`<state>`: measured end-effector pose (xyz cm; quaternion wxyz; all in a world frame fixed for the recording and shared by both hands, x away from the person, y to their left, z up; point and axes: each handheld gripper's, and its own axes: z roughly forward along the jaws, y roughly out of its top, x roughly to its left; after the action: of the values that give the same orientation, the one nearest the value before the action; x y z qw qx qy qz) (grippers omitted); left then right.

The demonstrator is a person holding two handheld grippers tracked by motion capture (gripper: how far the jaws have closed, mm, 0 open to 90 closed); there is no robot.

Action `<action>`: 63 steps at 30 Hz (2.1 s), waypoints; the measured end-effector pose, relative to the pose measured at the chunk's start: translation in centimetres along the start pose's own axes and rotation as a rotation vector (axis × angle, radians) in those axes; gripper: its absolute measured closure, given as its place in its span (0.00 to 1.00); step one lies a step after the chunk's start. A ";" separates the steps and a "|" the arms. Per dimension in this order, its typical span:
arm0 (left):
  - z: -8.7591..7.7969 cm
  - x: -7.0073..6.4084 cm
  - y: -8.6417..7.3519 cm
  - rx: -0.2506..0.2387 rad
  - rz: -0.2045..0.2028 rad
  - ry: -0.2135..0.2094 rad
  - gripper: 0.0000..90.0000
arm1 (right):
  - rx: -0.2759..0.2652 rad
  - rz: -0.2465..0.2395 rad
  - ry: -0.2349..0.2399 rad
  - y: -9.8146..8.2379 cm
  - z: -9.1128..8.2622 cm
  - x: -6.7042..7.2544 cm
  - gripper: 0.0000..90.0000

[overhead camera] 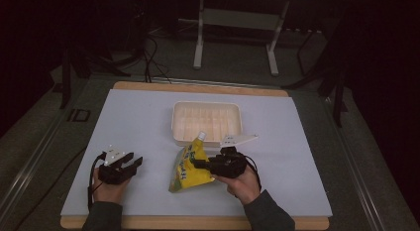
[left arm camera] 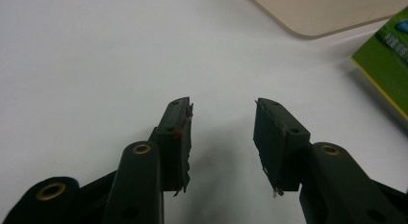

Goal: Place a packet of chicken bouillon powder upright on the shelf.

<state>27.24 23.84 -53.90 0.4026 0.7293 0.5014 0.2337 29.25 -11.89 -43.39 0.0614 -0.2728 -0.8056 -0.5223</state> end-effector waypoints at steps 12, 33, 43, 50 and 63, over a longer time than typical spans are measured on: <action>-0.1 0.3 0.0 -0.006 -0.013 0.018 0.62 | 0.010 -0.053 -0.039 1.1 -0.2 0.3 1.00; -0.1 0.3 0.0 -0.009 -0.012 0.026 0.62 | 0.020 -0.135 -0.099 2.9 -0.6 0.9 1.00; -0.1 0.3 0.0 -0.010 -0.014 0.024 0.62 | 0.018 -0.167 -0.110 3.6 -0.6 1.0 1.00; -0.1 0.3 0.0 -0.008 -0.014 0.024 0.62 | 0.025 -0.196 -0.120 4.1 -0.5 1.1 1.00; -0.1 0.3 0.0 -0.006 -0.015 0.024 0.62 | 0.023 -0.245 -0.143 5.2 -0.9 1.7 1.00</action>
<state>27.30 24.16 -53.91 0.4006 0.7215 0.5108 0.2410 30.25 -10.42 -38.12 -0.0573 -0.2083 -0.8411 -0.4959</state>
